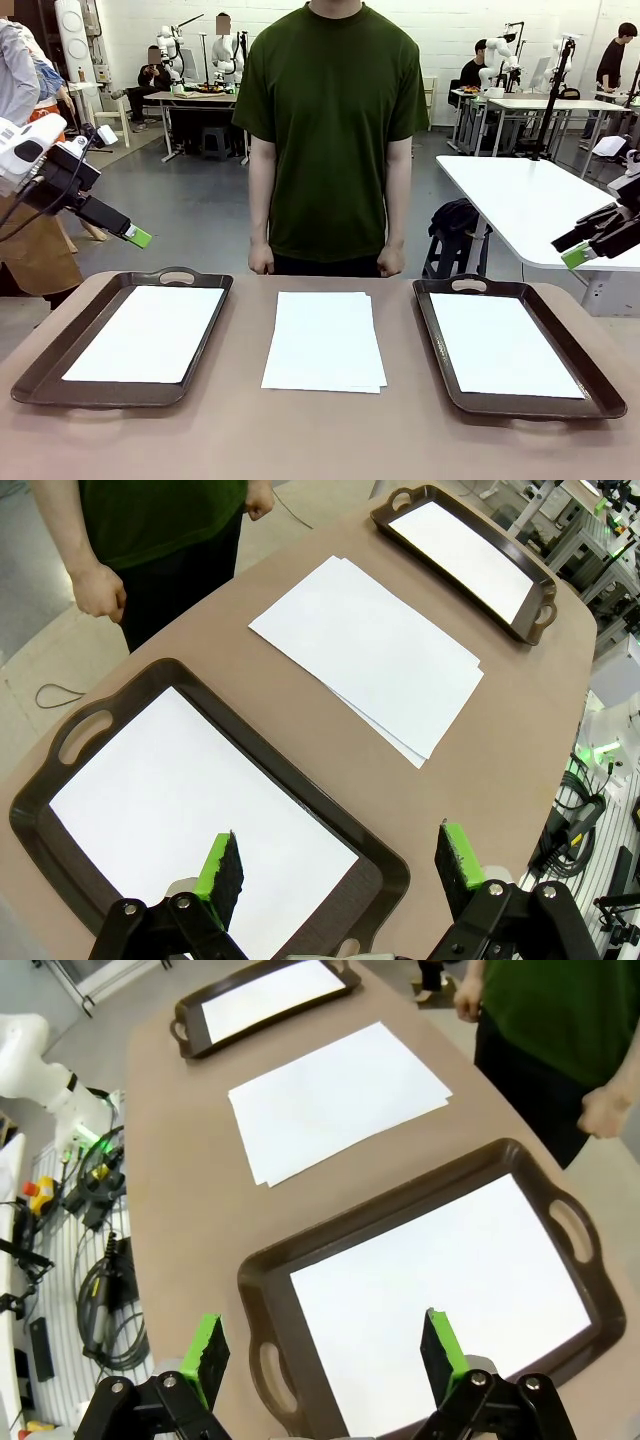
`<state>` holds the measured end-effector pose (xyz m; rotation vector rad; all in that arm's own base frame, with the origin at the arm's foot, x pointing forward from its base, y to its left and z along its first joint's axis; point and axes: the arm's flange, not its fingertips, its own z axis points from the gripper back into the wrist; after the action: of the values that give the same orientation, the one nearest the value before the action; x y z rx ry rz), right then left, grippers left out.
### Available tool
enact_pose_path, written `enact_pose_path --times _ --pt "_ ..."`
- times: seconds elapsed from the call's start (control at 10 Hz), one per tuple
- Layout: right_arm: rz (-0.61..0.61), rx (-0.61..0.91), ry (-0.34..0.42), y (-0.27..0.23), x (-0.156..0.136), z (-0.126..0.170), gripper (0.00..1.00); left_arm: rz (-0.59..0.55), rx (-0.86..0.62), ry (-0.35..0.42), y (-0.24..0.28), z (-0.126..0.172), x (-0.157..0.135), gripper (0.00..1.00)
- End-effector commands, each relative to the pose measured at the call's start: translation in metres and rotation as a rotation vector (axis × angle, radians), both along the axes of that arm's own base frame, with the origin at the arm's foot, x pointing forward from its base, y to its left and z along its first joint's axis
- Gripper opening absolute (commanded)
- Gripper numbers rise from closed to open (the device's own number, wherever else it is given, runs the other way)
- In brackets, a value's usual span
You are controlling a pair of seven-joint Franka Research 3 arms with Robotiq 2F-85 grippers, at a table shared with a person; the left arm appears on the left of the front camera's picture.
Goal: Sort the A4 documents.
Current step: Receive the A4 Paper.
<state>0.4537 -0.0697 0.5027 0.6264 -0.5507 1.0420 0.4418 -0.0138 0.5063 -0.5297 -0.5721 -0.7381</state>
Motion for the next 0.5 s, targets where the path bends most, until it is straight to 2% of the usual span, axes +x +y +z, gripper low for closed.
enact_pose_path --times 0.0,0.4 --pt "0.014 -0.003 -0.006 0.0029 -0.0001 -0.0012 1.00 -0.009 0.011 -0.013 0.0006 -0.0006 -0.0009 1.00" --pt "0.014 -0.003 -0.006 0.0029 -0.0001 -0.0012 1.00 -0.009 0.011 -0.013 0.0006 -0.0006 -0.0009 1.00"
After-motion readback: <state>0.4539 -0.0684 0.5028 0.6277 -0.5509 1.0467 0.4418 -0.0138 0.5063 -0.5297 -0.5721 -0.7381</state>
